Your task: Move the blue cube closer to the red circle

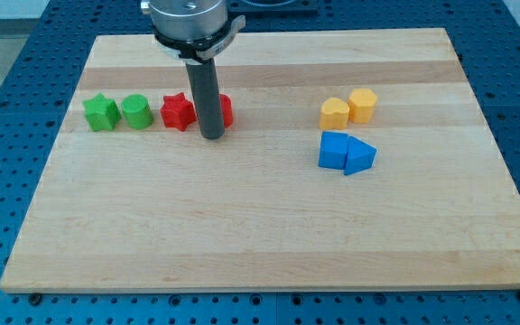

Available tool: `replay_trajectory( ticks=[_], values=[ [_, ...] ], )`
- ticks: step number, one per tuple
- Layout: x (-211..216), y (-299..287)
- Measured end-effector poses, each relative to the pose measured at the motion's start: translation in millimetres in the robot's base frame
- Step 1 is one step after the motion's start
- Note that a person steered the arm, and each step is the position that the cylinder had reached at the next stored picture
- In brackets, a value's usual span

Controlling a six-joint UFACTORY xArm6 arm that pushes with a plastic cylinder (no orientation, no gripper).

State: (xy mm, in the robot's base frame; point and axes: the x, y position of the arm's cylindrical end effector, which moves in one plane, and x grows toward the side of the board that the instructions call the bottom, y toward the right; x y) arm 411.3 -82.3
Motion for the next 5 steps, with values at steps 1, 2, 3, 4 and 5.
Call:
replay_trajectory(
  ticks=[1, 2, 3, 4, 5],
  values=[
    [2, 0],
    [22, 3],
    [44, 14],
    [63, 46],
    [69, 98]
  ],
)
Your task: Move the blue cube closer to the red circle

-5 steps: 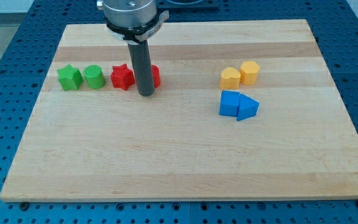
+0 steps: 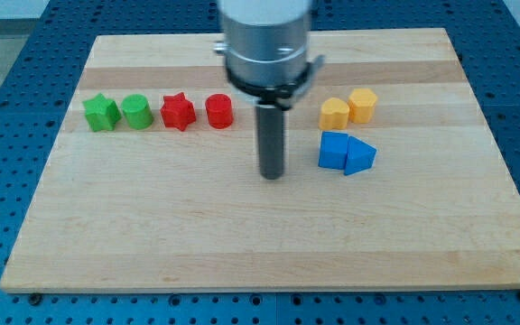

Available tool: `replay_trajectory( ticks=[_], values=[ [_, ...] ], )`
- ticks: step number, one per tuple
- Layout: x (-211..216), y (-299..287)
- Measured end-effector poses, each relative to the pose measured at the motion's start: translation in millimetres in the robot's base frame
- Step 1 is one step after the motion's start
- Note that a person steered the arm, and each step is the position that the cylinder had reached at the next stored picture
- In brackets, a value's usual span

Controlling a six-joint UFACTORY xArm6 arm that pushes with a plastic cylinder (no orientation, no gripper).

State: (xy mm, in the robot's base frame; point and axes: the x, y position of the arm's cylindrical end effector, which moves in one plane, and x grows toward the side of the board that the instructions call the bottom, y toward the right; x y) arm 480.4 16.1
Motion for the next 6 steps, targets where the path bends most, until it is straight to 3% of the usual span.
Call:
replay_trajectory(
  ticks=[2, 6],
  values=[
    [2, 68],
    [-40, 71]
  ],
)
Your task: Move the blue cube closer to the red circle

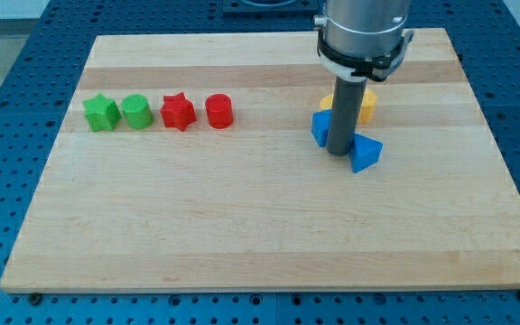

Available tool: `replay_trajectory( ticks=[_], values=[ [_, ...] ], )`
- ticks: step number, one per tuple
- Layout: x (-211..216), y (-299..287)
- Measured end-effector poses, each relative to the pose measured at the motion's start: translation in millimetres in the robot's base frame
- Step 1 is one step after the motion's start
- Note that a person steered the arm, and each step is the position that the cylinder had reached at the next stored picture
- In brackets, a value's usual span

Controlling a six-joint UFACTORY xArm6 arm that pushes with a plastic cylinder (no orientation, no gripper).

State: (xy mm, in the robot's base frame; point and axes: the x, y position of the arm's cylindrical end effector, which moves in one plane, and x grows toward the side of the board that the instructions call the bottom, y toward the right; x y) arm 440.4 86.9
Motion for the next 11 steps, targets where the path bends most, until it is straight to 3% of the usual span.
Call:
replay_trajectory(
  ticks=[4, 8, 11],
  values=[
    [-24, 11],
    [-40, -42],
    [-73, -43]
  ],
)
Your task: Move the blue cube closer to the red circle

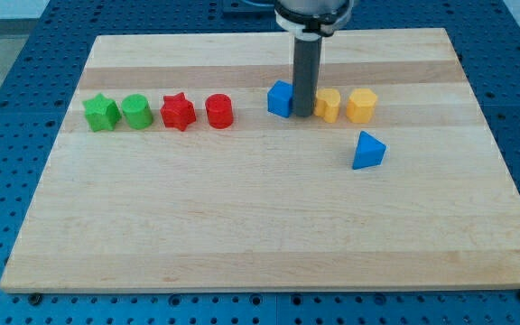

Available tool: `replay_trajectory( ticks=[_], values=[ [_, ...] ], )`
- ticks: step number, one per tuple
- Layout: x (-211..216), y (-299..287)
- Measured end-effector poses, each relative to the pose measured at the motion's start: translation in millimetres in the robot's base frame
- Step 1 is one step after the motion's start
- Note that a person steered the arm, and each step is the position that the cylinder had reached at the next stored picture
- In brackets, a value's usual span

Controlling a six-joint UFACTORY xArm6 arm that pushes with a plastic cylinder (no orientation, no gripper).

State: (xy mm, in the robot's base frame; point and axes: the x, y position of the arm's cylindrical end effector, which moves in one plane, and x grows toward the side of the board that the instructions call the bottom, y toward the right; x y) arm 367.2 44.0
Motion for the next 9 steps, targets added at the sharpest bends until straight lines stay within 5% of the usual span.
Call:
replay_trajectory(
  ticks=[3, 9],
  values=[
    [-49, 0],
    [-54, -53]
  ],
)
